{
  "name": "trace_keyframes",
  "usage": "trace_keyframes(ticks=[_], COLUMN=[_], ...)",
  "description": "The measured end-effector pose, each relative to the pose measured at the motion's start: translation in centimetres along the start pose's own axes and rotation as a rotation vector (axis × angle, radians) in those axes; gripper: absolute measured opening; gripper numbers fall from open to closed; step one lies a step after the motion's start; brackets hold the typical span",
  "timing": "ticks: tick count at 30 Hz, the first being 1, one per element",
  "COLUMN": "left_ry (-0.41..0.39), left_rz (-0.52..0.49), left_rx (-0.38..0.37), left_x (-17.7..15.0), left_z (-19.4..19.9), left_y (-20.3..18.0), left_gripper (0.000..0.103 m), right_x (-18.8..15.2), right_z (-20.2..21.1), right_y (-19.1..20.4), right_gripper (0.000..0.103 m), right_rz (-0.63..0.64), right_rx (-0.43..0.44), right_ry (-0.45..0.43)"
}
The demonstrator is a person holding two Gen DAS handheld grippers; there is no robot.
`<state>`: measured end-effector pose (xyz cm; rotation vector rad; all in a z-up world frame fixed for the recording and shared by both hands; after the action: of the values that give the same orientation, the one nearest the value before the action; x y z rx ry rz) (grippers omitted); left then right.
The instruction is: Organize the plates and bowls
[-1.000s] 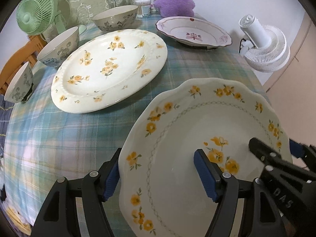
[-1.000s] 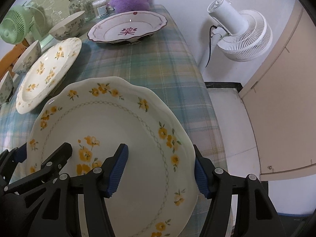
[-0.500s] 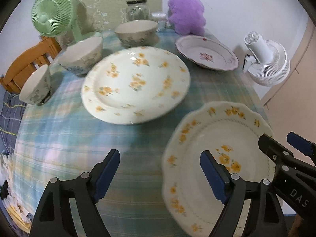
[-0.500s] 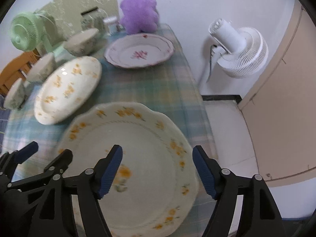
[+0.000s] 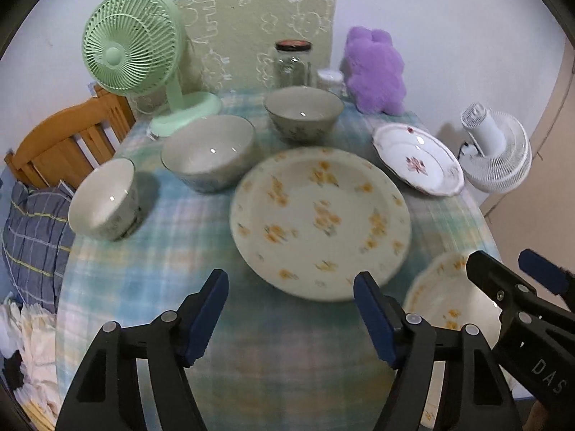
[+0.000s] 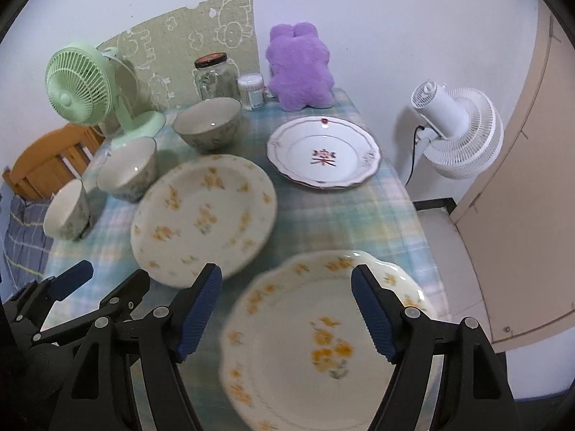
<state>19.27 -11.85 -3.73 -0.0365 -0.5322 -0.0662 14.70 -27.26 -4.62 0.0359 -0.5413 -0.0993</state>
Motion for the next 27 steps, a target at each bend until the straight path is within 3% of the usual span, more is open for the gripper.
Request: trace_keyframes(ticks=[9, 14, 27], left_ry=[-0.011, -0.004, 0.115], left_rz=[0.041, 0.087, 0.092], left_rx=[0.034, 0.077, 0.114], left_x=[4.2, 5.9, 5.7], left_z=[-3.3, -6.5, -13.2], left_y=[2.8, 3.5, 3.7], left_gripper=[0.075, 0.075, 0.075], right_x=[3.8, 5.9, 6.7], right_z=[-3.0, -6.8, -15.4], right_y=[3.0, 3.9, 3.8], right_gripper=[0.078, 0.078, 0.077], right_rz=[0.002, 0.018, 0.019], right_rx=[-0.010, 0.001, 0.008], right_ry=[-0.017, -0.003, 0.136])
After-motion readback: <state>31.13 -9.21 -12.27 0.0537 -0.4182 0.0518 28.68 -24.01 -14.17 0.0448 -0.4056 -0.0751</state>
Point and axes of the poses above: each gripper's, at about its wrist camera, not at the fingertips, and z roughly against the way its jaws point, y to its left, x to its top, the point moved 2 cm from there along -z, roughly the way its jaws point, and after that the axes turned 3 degrees about y, right-handed, at the moved point
